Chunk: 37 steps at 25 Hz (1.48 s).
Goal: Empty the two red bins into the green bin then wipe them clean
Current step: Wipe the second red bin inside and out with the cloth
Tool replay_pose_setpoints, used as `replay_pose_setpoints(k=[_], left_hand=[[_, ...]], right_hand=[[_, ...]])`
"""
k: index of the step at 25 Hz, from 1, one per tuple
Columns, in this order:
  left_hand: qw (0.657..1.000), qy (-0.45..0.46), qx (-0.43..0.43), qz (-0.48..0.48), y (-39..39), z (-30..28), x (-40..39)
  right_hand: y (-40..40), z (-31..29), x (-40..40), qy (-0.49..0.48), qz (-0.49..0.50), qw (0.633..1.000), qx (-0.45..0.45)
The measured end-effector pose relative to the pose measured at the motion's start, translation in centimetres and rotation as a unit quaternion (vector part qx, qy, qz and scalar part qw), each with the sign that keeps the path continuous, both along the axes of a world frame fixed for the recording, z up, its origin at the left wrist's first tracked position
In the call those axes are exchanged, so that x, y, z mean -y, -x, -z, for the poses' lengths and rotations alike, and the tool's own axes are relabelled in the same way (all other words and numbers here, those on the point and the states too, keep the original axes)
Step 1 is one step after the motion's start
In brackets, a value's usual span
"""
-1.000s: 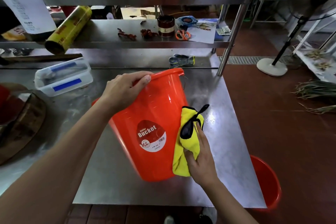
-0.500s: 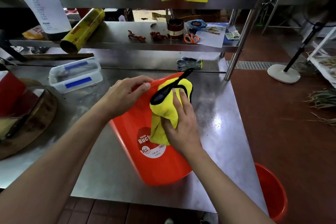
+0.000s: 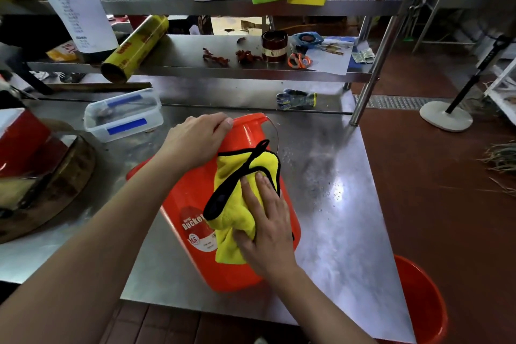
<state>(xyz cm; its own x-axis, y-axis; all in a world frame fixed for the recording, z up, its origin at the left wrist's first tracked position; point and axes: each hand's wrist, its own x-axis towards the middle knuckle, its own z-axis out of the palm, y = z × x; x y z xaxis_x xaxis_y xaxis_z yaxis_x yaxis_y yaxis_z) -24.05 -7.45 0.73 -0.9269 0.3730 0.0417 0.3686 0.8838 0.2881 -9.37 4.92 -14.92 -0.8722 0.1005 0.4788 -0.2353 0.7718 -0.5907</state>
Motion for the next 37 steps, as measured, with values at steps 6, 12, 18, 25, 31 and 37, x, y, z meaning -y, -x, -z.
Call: replay_pose_setpoints(k=[6,12,18,25,31,37], left_hand=[[1.000,-0.015,0.009,0.008,-0.5,0.1,0.1],[0.999,-0.051,0.009,0.007,-1.3,0.2,0.5],[0.999,-0.051,0.007,-0.016,-1.3,0.3,1.1],[0.999,-0.025,-0.010,-0.023,-1.6,0.4,1.1],[0.999,-0.016,-0.028,-0.011,-2.1,0.7,1.0],[0.999,-0.015,-0.033,-0.004,-2.1,0.7,1.4]], right_hand=[[0.6,-0.8,0.1,0.028,0.005,0.999,0.020],[5.1,-4.0,-0.7,0.049,0.005,0.999,0.018],[2.7,-1.4,-1.0,0.059,-0.003,0.998,0.010],[-3.2,4.2,-3.5,0.128,-0.027,0.991,0.031],[-5.1,5.8,-4.2,0.163,-0.019,0.985,0.058],[-0.6,1.5,-3.5,0.149,-0.039,0.987,0.048]])
